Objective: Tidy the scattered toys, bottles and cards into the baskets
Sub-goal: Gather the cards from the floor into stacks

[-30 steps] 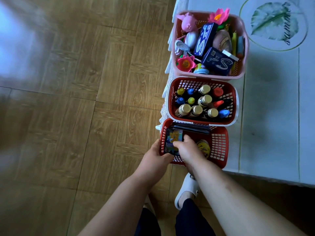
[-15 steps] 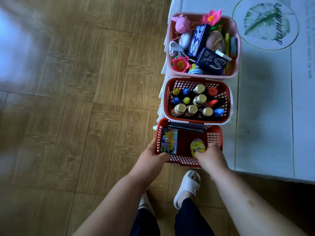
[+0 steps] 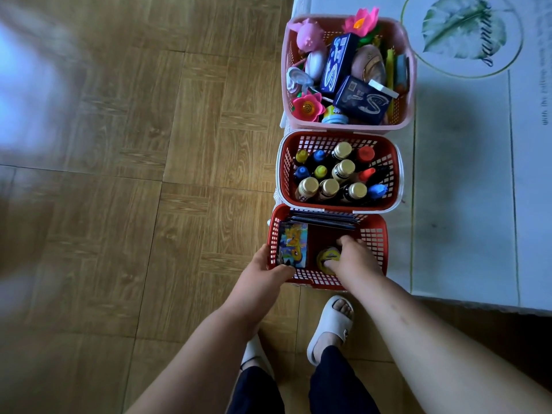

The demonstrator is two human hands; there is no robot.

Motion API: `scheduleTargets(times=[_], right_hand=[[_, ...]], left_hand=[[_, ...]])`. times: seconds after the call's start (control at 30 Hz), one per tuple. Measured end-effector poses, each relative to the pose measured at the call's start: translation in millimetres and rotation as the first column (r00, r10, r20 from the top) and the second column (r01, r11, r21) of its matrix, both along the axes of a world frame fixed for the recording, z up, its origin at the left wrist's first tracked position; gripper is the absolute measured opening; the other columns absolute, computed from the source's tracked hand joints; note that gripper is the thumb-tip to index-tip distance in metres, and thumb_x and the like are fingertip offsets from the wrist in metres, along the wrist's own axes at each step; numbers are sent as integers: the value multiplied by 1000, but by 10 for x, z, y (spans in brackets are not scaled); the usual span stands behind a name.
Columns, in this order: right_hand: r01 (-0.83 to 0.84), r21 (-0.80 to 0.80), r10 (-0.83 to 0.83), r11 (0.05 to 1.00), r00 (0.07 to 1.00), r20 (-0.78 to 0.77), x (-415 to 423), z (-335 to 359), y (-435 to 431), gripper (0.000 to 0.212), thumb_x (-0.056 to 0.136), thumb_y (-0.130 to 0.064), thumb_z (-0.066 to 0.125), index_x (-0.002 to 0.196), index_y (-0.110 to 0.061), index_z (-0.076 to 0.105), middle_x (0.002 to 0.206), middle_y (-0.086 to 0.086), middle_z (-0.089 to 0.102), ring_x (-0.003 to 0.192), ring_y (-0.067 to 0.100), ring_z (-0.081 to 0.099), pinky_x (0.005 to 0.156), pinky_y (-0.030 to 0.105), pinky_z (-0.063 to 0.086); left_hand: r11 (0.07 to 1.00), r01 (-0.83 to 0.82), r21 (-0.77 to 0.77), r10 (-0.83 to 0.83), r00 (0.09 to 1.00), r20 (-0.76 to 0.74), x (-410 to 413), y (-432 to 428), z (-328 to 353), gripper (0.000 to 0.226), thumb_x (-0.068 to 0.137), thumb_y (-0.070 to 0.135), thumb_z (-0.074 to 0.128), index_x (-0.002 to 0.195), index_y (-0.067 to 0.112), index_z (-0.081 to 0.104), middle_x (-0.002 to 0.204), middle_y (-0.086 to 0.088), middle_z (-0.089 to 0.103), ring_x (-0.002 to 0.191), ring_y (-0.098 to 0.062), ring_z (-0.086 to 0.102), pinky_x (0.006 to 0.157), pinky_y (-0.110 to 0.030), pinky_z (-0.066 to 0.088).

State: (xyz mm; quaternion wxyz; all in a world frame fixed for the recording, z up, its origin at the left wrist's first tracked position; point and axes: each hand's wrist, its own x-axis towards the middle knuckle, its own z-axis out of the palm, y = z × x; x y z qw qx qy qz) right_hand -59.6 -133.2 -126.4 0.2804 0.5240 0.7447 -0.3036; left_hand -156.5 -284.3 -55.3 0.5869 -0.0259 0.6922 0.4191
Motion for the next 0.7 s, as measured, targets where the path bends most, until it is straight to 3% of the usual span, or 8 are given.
scheduleTargets(times=[0.13,0.23,0.3,0.37,0.47,0.53,0.6,0.7], right_hand=[[56,-53,-62,997,991,-121,18,-71,-60,44,89,-28,66,130,-18,52,125,5,56,109,24,58,76,28,46],[117,-77,-130,990,971,-202,104,-67,-54,41,90,-28,64,128,-18,54,124,3,61,106,19,61,81,30,52],[132,46,-112,990,946,-303,206,24,-46,33,92,-27,60,124,-20,56,122,0,59,106,16,59,83,31,53],[170,284,-44,944,915,-402,328,153,-42,28,92,-24,59,120,-19,56,120,3,56,109,19,53,82,27,48],[276,455,-97,847,921,-378,523,243,0,39,89,-21,63,124,-12,51,124,14,50,113,29,47,83,35,46],[303,351,-199,886,932,-302,622,217,41,44,91,-23,61,130,-12,44,127,13,49,111,29,52,81,38,50],[296,225,-227,928,931,-286,683,188,58,41,94,-24,58,130,-17,41,123,7,55,98,23,60,70,33,54],[255,158,-211,954,944,-252,736,175,104,35,96,-22,56,127,-21,40,109,3,64,79,16,59,55,23,45]], left_hand=[[1000,-24,9,23,999,34,11,4,-7,36,92,9,57,106,42,58,103,9,75,104,-3,65,93,-26,45],[999,-31,8,31,999,41,21,-6,-21,37,93,11,56,115,40,58,108,8,74,109,-5,62,95,-28,43],[999,-36,4,36,999,39,22,-2,-33,37,93,13,56,120,37,56,109,7,73,110,-5,61,92,-26,42],[999,-39,0,39,998,41,26,15,-41,38,93,12,57,124,34,55,109,6,73,109,-6,62,93,-26,42],[999,-43,-10,43,999,31,46,37,-49,36,92,12,57,124,29,56,109,6,73,105,-3,63,84,-20,43],[999,-36,-26,36,999,10,61,65,-20,35,92,12,58,123,29,56,110,7,73,105,-3,62,82,-21,40],[999,-35,-38,35,999,-5,78,72,-19,35,91,14,59,122,29,55,110,7,72,106,-5,61,86,-26,40],[998,-11,-56,9,999,-33,87,101,13,34,91,16,59,123,28,55,109,6,73,105,-7,62,82,-26,40]])
